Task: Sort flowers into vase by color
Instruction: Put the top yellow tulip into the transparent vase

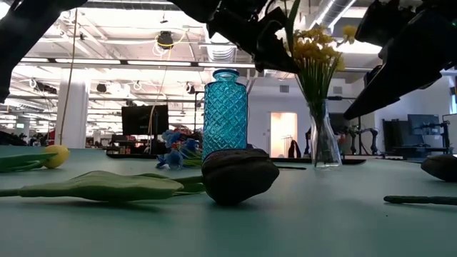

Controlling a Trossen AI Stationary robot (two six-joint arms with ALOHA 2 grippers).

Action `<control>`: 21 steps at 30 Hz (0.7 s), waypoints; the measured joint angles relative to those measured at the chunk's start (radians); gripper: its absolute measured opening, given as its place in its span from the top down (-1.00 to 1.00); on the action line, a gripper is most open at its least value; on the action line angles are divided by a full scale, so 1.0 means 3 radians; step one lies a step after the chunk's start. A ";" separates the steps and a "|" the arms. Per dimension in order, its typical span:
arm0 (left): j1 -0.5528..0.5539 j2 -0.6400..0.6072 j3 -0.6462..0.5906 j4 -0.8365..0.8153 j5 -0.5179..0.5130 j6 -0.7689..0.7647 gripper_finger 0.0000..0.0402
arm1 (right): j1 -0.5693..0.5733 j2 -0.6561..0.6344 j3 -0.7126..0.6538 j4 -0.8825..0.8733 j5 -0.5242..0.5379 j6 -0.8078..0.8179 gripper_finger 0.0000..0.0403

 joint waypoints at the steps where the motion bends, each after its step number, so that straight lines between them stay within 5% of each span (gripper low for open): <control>1: -0.0001 0.0000 0.0000 0.0008 0.0001 0.0000 1.00 | 0.0000 0.0000 0.0000 0.0006 0.0000 0.0000 -0.91; 21: -0.0007 0.0337 0.0003 0.0339 0.0111 -0.0135 1.00 | -0.0026 0.0000 -0.0001 0.0057 -0.0010 0.0001 -0.91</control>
